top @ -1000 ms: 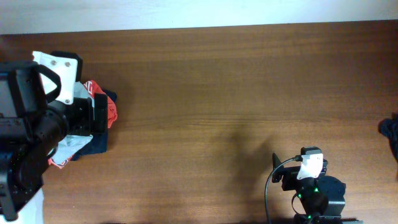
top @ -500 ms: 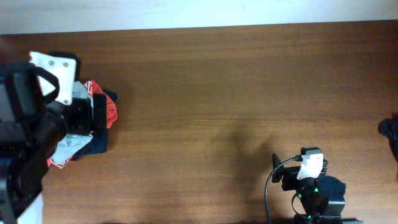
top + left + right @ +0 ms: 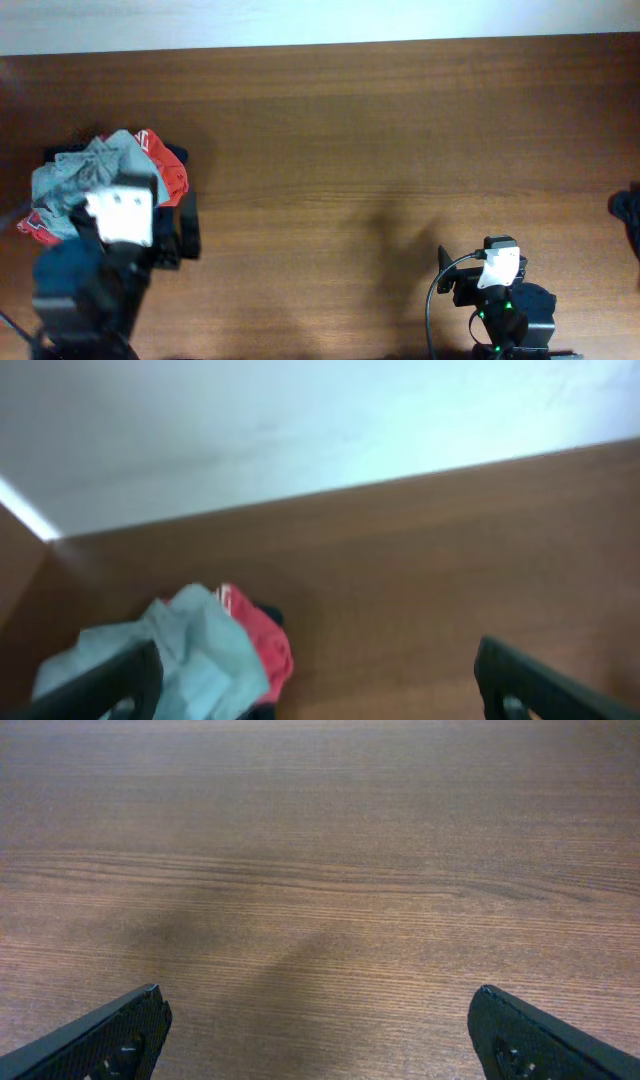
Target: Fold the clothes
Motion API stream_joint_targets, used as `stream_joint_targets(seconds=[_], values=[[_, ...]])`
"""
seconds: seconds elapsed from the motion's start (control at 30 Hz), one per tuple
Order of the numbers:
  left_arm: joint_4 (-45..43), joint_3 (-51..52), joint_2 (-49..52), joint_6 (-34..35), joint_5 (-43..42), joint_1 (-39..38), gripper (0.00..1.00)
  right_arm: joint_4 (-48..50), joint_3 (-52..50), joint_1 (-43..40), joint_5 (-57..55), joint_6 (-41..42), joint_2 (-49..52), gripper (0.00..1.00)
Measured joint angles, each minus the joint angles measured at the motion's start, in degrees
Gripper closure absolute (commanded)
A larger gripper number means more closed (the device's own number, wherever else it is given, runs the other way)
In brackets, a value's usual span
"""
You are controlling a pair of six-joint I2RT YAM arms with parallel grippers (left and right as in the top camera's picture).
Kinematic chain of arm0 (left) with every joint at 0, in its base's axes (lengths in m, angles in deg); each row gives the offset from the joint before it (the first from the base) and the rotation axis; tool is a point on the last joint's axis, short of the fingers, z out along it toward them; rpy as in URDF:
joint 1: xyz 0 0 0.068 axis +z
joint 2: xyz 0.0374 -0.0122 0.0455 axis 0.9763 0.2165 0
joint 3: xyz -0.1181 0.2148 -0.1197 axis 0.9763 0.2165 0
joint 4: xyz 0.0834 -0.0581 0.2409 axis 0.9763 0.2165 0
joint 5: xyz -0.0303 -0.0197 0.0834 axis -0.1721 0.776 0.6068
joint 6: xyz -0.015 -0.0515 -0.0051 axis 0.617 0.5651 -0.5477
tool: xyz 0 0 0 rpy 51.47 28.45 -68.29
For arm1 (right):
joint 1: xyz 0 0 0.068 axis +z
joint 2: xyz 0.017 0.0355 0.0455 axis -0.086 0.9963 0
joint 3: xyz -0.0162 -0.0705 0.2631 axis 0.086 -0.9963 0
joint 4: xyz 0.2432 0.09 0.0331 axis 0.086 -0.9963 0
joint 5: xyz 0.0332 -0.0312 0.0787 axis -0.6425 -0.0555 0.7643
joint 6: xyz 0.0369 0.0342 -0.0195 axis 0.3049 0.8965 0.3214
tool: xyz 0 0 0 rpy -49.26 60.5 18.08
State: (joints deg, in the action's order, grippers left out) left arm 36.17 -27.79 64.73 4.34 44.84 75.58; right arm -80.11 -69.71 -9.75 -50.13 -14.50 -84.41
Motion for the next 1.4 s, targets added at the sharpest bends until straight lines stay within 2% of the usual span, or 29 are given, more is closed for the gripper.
stream_joint_targets(seconds=[0.33, 0.67, 0.9, 1.4], values=[[-13.9, 29.75, -21.24, 0.02, -1.64, 0.0, 0.01, -0.02, 0.0, 0.0, 0.0, 0.02, 0.0, 0.01], [-22.99, 48.43, -35.17, 0.02, -4.42, -0.02, 0.01, 0.0, 0.0, 0.0, 0.0, 0.04, 0.0, 0.01], [-27.39, 54.36, -36.81, 0.02, -7.02, -0.02, 0.01, 0.0, 0.0, 0.0, 0.0, 0.04, 0.0, 0.01], [-27.78, 54.69, -36.81, 0.02, -8.09, 0.0, 0.01, 0.0, 0.0, 0.0, 0.02, 0.07, 0.0, 0.01]])
